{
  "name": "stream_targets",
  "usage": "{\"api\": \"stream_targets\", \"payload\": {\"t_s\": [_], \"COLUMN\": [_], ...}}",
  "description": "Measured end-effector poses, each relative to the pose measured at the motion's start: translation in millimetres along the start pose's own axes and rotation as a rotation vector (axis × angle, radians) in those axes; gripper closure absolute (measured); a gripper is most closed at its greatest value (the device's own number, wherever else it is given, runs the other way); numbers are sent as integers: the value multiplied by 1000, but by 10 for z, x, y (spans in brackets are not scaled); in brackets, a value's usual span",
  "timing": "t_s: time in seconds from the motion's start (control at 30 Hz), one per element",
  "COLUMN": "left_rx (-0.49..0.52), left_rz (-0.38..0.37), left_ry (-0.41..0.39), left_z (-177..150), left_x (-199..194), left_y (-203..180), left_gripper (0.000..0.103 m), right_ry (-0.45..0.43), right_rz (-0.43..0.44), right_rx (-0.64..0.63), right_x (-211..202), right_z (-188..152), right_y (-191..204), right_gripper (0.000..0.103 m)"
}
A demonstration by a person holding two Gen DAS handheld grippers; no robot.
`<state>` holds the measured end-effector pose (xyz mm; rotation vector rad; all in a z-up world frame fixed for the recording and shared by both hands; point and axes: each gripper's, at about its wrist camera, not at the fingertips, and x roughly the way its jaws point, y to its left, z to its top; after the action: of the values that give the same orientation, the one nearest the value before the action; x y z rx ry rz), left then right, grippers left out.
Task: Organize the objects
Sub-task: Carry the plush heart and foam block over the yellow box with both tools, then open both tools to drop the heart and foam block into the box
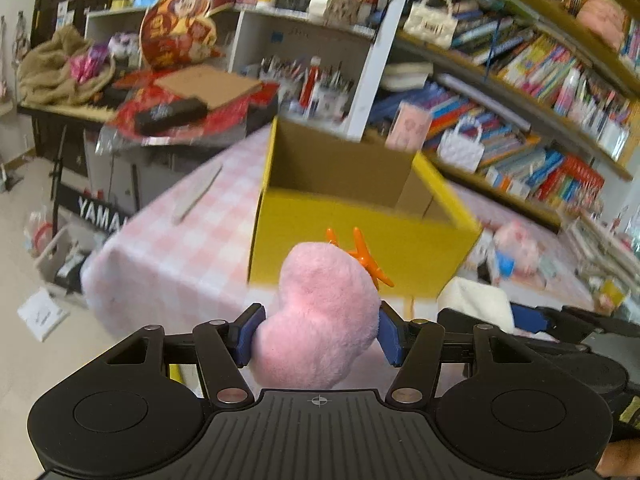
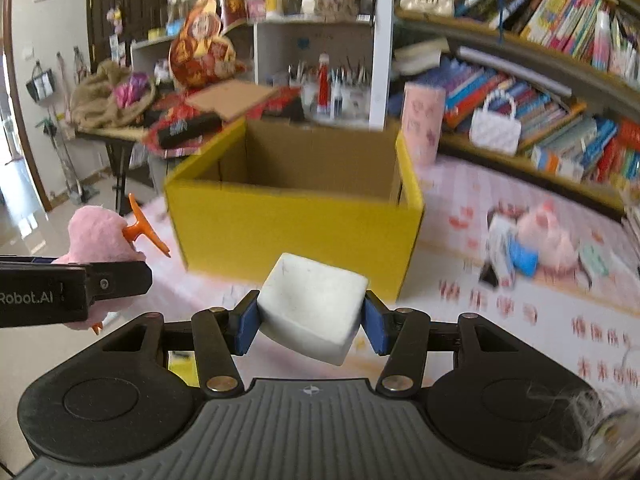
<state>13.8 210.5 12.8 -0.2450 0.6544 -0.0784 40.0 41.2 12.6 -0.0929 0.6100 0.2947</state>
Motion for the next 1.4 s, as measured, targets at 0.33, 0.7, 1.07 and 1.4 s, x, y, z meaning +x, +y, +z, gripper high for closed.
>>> {"api": "stream_targets", "payload": {"t_s": [0.33, 0.7, 1.07, 1.4], "left_rx": [19, 56, 106, 124], "left_rz": [10, 88, 173, 191], "left_ry": [-110, -17, 46, 31], "left_z": [692, 853, 875, 893], "left_x": [529, 1323, 1693, 1721], "left_y": [-192, -302, -322, -318], "left_gripper": [45, 45, 48, 44], "right_ry": [-114, 22, 162, 179], "right_rz": [-29, -4, 38, 27], "right_rx": [-12, -37, -154, -169], "right_x": [519, 1421, 2049, 2093], "right_z": [851, 1057, 1195, 1231], "right_y": [-252, -530, -515, -489], "right_gripper": [52, 53, 52, 48]}}
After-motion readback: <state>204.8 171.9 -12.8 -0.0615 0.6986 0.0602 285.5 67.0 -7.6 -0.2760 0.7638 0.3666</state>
